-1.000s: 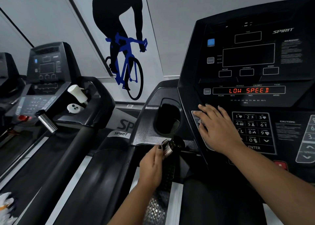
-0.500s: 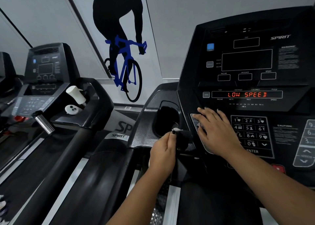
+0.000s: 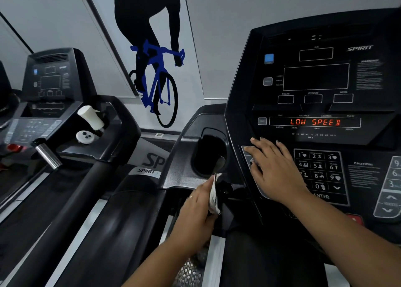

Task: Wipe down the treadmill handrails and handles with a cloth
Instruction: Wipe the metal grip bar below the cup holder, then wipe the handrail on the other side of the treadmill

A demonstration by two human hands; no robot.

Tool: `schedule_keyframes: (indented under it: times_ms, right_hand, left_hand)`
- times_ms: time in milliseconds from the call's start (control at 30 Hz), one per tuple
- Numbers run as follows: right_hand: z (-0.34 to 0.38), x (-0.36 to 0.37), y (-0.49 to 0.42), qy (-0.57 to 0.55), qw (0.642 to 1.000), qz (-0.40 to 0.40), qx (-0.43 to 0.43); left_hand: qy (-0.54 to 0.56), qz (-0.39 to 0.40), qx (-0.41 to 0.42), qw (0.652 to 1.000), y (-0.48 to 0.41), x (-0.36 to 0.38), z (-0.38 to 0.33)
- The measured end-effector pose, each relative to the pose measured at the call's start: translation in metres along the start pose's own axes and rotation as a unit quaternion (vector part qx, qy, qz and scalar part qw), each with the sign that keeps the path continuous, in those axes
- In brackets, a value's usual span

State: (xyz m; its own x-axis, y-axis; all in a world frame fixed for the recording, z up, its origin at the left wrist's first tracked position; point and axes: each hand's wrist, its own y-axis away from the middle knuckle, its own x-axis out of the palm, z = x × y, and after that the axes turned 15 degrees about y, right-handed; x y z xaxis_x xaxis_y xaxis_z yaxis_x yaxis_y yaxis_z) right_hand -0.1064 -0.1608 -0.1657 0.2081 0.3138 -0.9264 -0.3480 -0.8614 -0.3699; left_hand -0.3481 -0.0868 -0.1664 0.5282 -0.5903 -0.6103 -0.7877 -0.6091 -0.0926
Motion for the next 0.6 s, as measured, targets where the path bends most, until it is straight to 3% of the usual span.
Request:
schedule_keyframes:
  times_ms: [267,367,467,600]
  right_hand:
    - [0.001,-0.002,0.000,0.007,1.000,0.004,0.003]
    - [0.002,-0.003,-0.001,0.009,1.000,0.006,0.003]
    - [0.002,-0.003,0.001,0.008,1.000,0.009,0.004]
    - [0.001,-0.002,0.001,0.011,1.000,0.015,-0.003]
  left_hand:
    - [0.134,0.075,-0.050,0.987,-0.042,-0.020,0.000]
    - [0.130,0.004,-0.004,0.991,-0.042,-0.008,-0.014]
    - [0.060,-0.078,0.075,0.992,-0.042,0.006,-0.021]
    - [-0.013,-0.124,0.175,0.977,-0.042,0.014,-0.016]
